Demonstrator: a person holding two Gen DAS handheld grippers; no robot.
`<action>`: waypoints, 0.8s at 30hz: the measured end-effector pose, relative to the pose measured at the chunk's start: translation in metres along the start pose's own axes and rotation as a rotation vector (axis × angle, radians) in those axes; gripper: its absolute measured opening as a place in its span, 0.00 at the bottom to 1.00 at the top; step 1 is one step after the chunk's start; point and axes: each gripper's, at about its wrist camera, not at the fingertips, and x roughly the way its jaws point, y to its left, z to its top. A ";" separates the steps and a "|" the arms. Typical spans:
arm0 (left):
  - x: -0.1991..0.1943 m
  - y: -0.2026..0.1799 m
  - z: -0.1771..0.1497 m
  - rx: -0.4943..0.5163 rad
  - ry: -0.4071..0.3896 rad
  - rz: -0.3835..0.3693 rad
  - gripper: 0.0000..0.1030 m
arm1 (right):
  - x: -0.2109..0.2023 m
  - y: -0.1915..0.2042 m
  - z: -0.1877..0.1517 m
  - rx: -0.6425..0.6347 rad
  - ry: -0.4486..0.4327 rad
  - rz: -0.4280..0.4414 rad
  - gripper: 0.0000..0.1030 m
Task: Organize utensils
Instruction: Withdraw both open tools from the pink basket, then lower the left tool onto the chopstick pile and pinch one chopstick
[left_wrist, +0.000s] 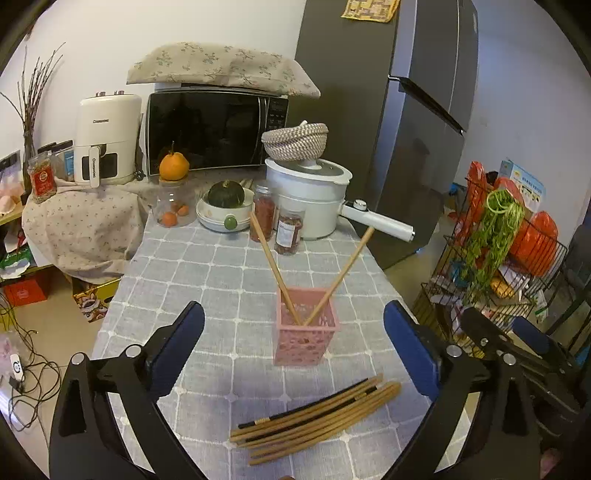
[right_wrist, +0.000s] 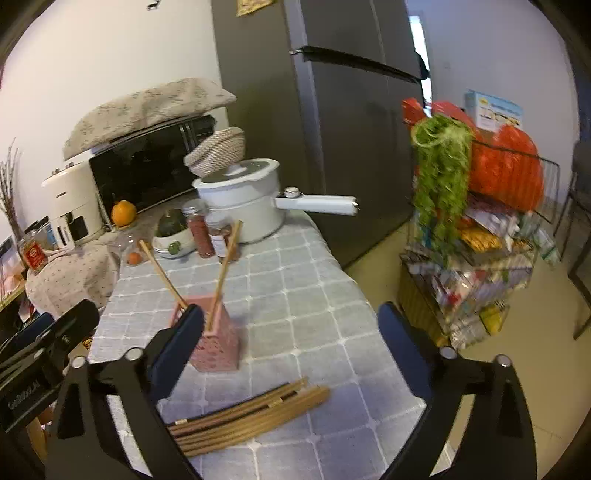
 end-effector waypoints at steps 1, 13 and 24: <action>0.000 -0.001 -0.002 0.006 0.003 0.001 0.93 | -0.001 -0.005 -0.003 0.013 0.009 -0.005 0.94; 0.050 -0.037 -0.034 0.226 0.291 -0.120 0.93 | 0.001 -0.092 -0.075 0.221 0.251 -0.058 0.94; 0.129 -0.106 -0.076 0.389 0.733 -0.326 0.92 | 0.010 -0.133 -0.102 0.396 0.387 -0.037 0.94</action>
